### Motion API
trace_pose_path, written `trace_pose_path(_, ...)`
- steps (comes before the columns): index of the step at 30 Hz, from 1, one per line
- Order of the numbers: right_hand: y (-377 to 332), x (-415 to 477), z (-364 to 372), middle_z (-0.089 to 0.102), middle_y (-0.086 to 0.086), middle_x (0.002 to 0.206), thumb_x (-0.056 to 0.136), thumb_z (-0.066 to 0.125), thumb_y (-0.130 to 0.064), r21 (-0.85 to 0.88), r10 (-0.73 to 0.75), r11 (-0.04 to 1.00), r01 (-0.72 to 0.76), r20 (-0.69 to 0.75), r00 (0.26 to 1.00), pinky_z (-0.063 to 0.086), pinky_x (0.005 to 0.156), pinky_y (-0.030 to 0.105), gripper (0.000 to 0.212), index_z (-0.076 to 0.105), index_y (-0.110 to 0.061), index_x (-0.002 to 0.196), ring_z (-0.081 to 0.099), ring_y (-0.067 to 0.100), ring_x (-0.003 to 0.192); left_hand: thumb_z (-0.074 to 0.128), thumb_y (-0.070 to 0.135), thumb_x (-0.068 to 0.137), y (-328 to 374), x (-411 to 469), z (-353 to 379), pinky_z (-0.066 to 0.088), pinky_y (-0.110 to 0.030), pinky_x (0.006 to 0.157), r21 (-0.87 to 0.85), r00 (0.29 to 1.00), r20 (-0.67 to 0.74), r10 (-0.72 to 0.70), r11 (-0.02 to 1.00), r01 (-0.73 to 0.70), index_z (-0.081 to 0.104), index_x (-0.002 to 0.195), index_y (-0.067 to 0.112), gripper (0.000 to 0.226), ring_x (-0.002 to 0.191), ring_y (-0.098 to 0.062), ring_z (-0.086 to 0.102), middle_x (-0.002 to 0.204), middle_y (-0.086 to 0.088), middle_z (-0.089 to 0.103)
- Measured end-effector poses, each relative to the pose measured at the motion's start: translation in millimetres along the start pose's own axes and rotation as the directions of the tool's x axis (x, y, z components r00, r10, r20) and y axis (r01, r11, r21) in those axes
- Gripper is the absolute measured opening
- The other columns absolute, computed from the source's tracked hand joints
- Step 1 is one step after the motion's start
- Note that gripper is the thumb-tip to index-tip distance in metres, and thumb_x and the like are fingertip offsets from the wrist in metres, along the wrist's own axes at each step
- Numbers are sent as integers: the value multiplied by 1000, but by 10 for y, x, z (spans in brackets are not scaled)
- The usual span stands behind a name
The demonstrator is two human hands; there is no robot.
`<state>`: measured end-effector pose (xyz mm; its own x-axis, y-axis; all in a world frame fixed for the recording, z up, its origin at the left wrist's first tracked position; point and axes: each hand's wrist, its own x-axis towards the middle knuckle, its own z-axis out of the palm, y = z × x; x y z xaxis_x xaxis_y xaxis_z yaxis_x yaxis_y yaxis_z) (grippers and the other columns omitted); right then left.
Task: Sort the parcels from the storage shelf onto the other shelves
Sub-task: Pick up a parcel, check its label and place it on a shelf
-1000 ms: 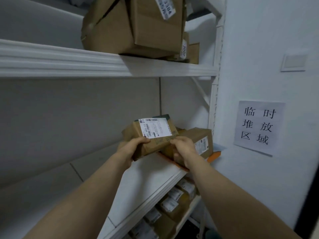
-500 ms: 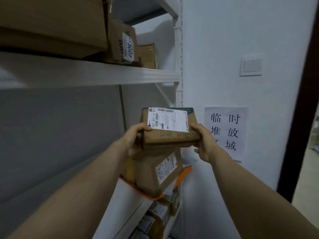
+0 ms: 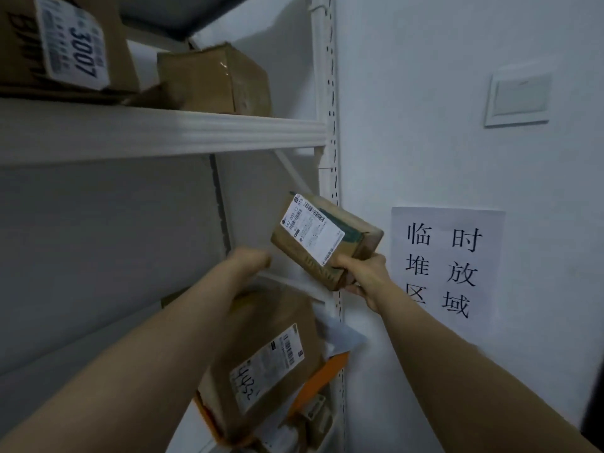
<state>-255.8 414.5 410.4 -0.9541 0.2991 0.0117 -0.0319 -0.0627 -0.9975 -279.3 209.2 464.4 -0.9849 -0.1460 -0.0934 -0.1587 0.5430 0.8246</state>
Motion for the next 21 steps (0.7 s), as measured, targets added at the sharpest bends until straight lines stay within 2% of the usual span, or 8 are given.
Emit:
trace_pose_path(2,297,471,11,68,2,106,23,92,-52,-131,-34,991,27,-51,998,60,67,36,103,58,-17,115,68,17,88,59,12,89,-2,69,36,46,-35,88,276,999,52,2,961,-16,60,113,3,27,97,-28,54,116,-19,57)
trace_pose_path(3,469,700,65,66,2,110,16,89,-58,-195,-45,980,30,-71,996,61,66,38,115,55,-17,117,68,19,90,60,15,89,-24,75,42,45,-35,90,366,992,119,-39,931,-7,61,115,5,28,99,-28,55,115,-16,58)
trace_pose_path(6,385,562,229,53,7,122,32,91,-43,-238,-21,971,10,-43,999,58,47,30,112,43,-7,126,63,27,100,67,26,86,-66,115,44,40,-43,105,524,926,302,-227,851,38,55,128,14,46,119,-30,52,133,-8,53)
trace_pose_path(9,399,568,359,32,10,136,57,90,-18,-260,81,962,-83,-18,997,51,35,27,106,22,-8,138,48,32,118,79,40,73,-132,230,4,35,-48,108,646,924,227,-309,757,94,40,142,20,82,131,-32,40,144,-5,42)
trace_pose_path(13,570,758,469,23,12,144,58,90,-17,-358,149,924,-134,15,989,60,61,44,117,12,-15,145,40,36,127,82,46,65,-172,386,-3,27,-51,113,683,894,228,-386,718,135,24,150,21,106,141,-33,25,155,-5,25)
trace_pose_path(16,633,907,551,20,13,146,63,87,-16,-416,166,900,-129,52,985,59,71,37,112,10,-11,145,35,35,130,82,46,66,-163,514,-21,25,-51,114,712,866,247,-434,688,142,22,151,23,107,143,-33,21,157,-5,21)
trace_pose_path(18,655,983,611,16,13,149,66,86,-20,-494,157,864,-99,77,985,48,83,28,112,8,-7,146,28,32,135,79,45,71,-146,580,-32,23,-50,115,731,860,251,-444,670,133,18,152,23,104,144,-33,17,158,-5,17)
trace_pose_path(21,675,1063,712,15,16,151,66,87,-25,-539,187,837,-98,113,976,39,95,31,117,5,-5,147,25,33,138,75,46,75,-128,657,-40,22,-47,116,749,862,244,-445,650,124,14,153,20,102,146,-31,14,160,-4,12)
